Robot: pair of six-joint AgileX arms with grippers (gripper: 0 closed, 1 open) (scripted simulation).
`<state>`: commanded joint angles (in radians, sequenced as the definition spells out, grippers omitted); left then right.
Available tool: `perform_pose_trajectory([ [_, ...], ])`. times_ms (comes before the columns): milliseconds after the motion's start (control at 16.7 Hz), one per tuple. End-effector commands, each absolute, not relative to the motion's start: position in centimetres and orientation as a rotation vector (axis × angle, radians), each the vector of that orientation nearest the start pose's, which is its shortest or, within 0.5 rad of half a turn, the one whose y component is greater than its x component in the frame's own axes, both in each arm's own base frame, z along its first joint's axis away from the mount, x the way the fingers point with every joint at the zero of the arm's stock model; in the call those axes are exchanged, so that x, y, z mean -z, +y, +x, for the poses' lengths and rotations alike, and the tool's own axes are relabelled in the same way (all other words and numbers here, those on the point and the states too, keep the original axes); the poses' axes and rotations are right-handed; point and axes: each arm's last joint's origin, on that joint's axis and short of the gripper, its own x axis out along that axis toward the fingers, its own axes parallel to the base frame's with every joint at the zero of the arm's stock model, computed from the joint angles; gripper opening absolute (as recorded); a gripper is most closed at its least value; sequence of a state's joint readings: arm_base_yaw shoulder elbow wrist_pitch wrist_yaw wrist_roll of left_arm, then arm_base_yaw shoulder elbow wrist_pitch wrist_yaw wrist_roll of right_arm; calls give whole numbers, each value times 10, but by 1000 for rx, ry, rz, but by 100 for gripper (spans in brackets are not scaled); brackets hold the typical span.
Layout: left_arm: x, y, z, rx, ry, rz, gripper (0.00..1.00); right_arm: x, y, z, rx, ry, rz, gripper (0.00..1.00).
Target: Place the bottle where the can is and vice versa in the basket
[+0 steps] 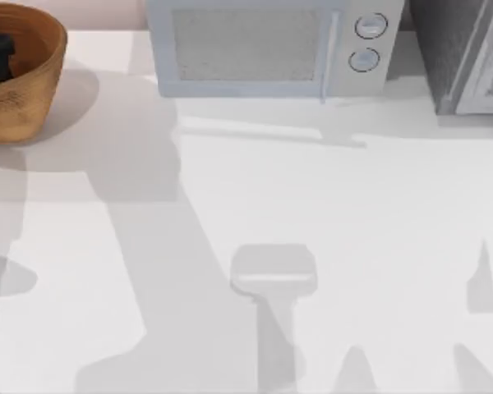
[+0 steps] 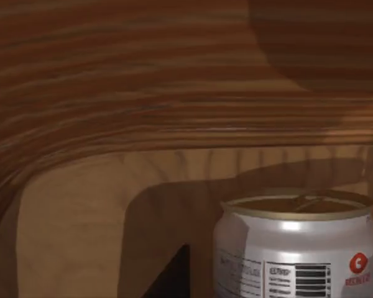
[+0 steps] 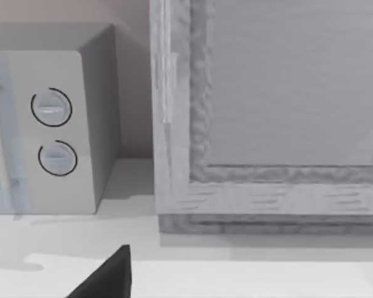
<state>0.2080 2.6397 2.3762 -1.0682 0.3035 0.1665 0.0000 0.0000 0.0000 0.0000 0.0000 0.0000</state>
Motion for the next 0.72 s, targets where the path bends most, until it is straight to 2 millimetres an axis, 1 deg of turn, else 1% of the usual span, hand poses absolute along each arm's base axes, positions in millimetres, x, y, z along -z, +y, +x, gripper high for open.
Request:
perform_pose_trajectory([
  [420,-126,108,522,167,1273,-199,2,-160,-1,106,0,0,0,100],
  [480,-126,108,522,167,1273,-199,0,-160,-1,106,0,0,0,100],
  [720,-126,108,522,167,1273,-199,0,-160,-1,106,0,0,0,100],
])
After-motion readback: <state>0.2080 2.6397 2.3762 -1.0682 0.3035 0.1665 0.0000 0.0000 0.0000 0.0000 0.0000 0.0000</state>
